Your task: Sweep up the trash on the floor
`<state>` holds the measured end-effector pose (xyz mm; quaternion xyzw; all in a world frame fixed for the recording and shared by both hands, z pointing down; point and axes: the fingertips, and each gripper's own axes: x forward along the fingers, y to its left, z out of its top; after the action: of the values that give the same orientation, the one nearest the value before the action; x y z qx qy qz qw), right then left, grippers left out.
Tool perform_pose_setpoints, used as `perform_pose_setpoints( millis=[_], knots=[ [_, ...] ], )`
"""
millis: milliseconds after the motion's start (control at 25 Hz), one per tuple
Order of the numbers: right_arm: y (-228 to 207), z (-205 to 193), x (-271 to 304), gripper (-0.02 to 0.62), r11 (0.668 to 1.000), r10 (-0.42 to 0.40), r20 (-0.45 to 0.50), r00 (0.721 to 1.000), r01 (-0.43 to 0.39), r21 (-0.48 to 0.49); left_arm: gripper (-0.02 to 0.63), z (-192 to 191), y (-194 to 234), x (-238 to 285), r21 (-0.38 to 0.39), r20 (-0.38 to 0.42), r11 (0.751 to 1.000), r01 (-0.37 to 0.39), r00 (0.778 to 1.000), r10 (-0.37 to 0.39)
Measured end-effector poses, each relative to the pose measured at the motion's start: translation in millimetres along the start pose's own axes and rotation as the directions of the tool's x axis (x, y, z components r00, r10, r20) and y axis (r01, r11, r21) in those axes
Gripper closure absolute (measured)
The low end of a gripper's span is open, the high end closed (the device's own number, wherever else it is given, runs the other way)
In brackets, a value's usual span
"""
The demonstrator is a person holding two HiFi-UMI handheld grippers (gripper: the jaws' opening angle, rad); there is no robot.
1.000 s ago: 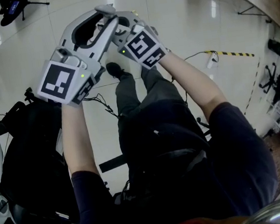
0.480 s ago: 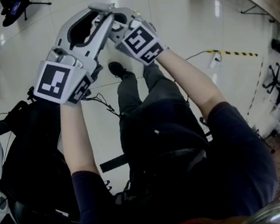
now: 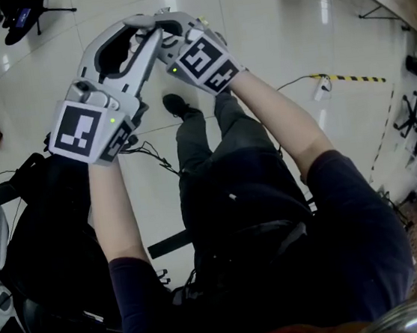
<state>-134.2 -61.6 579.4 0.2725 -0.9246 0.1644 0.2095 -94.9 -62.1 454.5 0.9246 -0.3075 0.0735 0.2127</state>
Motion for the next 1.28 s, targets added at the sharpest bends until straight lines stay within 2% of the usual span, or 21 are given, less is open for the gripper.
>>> perform_pose_setpoints(
  millis=[200,360,600,880,1080,1280],
  knots=[
    [4,-2,-3,0.486,1.000,0.006,-0.007,1.000,-0.006,0.004,0.499,-2,-6,-3,0.000,-0.009,1.000,0.014,1.000,-0.014],
    [12,-1,-10,0.485,0.998,0.052,-0.019,0.998,-0.052,0.020,0.499,2,-13,-8,-0.011,0.013,1.000,0.024,1.000,-0.024],
    [32,4,-35,0.485,0.996,0.093,-0.030,0.995,-0.094,-0.009,0.499,10,-37,-19,0.016,0.011,0.999,0.042,0.999,-0.042],
    [59,48,-84,0.485,0.974,0.202,-0.027,0.979,-0.203,-0.099,0.500,60,-84,-44,0.078,0.068,0.996,0.053,0.996,-0.058],
    [83,93,-124,0.485,0.937,0.304,-0.033,0.952,-0.305,-0.169,0.506,109,-120,-65,0.145,0.105,0.988,0.046,0.993,-0.062],
    [119,146,-163,0.486,0.890,0.409,0.004,0.912,-0.398,-0.224,0.509,163,-157,-97,0.175,0.213,0.985,-0.003,0.976,-0.035]
  ],
)
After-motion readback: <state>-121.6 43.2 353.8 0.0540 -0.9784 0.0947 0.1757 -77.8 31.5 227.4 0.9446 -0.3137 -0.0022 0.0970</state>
